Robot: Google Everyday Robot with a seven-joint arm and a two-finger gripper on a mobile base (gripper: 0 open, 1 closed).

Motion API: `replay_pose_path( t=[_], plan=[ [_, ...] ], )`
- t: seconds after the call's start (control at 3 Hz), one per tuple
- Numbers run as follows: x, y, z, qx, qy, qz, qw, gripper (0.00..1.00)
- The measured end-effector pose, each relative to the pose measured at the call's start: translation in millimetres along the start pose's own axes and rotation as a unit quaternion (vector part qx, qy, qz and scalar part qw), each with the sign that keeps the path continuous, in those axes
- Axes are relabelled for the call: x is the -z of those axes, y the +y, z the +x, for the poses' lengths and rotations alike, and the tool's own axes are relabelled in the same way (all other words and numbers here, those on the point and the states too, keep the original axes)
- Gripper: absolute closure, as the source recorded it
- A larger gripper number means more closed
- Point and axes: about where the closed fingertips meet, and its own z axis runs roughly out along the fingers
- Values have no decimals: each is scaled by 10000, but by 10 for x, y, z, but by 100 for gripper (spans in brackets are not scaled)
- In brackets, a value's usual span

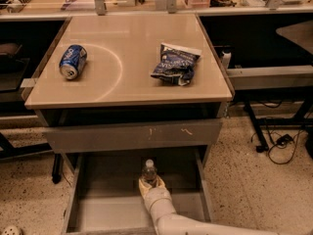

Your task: Place water bottle into middle drawer

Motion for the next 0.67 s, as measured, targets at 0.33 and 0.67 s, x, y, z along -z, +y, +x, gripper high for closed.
replay_pose_path(
  t=[0.33,0.67],
  plan=[
    [30,33,81,-77,147,-85,9998,100],
    [30,34,81,-78,148,-86,9998,81]
  ],
)
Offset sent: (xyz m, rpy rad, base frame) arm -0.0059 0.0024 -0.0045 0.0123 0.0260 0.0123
